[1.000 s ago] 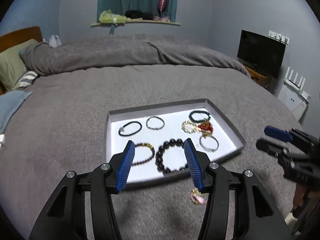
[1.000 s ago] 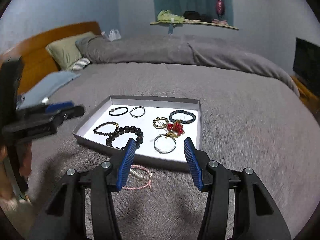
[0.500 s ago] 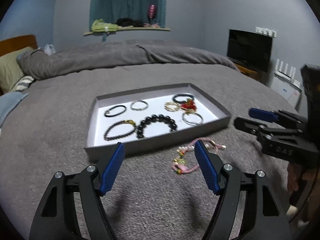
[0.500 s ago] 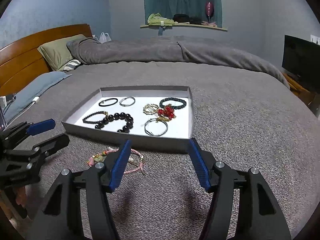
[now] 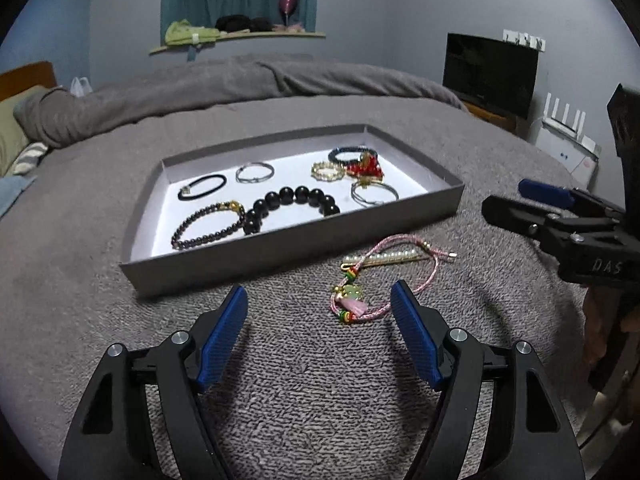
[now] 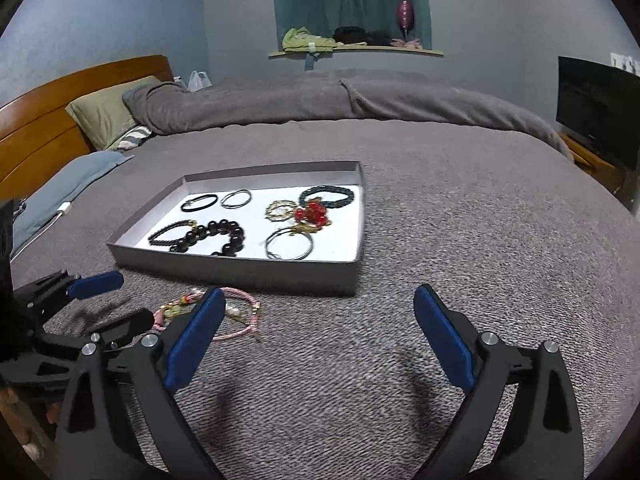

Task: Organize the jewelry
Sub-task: 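Grasp the pink cord bracelet with the left tool while the right tool grasps the pearl hair pin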

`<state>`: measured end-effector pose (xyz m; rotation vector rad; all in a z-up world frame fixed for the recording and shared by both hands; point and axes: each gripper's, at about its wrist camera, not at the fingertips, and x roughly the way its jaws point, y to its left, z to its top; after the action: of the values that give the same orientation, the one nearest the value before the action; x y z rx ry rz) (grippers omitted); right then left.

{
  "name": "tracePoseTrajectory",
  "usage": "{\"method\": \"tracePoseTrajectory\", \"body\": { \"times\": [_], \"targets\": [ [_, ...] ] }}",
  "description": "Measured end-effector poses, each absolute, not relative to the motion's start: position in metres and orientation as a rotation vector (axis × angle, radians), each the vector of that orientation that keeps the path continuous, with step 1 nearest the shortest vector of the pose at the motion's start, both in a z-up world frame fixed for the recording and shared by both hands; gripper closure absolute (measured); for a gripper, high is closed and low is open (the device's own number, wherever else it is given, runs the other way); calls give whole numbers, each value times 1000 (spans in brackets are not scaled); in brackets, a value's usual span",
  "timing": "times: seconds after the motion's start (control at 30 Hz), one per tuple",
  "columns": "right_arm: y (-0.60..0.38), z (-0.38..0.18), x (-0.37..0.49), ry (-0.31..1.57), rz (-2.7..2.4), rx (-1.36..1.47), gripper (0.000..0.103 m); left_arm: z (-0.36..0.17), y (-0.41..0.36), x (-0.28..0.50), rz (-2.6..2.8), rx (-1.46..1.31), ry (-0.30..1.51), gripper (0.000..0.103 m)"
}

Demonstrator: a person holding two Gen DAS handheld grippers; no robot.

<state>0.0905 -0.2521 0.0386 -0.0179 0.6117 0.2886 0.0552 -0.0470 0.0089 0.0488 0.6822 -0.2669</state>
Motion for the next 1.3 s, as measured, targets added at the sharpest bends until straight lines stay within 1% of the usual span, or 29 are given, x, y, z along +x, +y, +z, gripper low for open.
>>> {"method": "tracePoseTrajectory", "body": {
  "times": [0.2,0.47,0.53,0.6,0.87,0.9,0.97,1.03,1.07,1.1,1.3],
  "targets": [
    [-252,35,93,609,269,-48,5,5,-48,64,-280,19,722,28],
    [-262,37,95,618,261,6,5,0,-53,70,-271,25,755,29],
    [-264,35,96,626,265,17,5,0,-52,70,-273,23,757,33],
    [-264,35,96,631,270,24,5,0,-53,71,-280,22,766,42],
    [-262,36,94,628,276,30,5,-6,-58,75,-314,18,803,59],
    [-262,35,94,629,278,33,5,-7,-58,76,-304,18,808,65],
    [-263,35,94,632,283,40,5,-8,-57,77,-303,11,817,67],
    [-262,34,94,637,288,43,5,-8,-56,78,-307,5,821,72],
    [-261,33,94,640,290,43,5,-8,-56,78,-310,3,821,76],
    [-260,33,95,641,291,43,5,-8,-56,78,-313,2,821,84],
    [-253,29,94,648,309,33,5,-3,-54,73,-321,21,809,87]
  ]
}}
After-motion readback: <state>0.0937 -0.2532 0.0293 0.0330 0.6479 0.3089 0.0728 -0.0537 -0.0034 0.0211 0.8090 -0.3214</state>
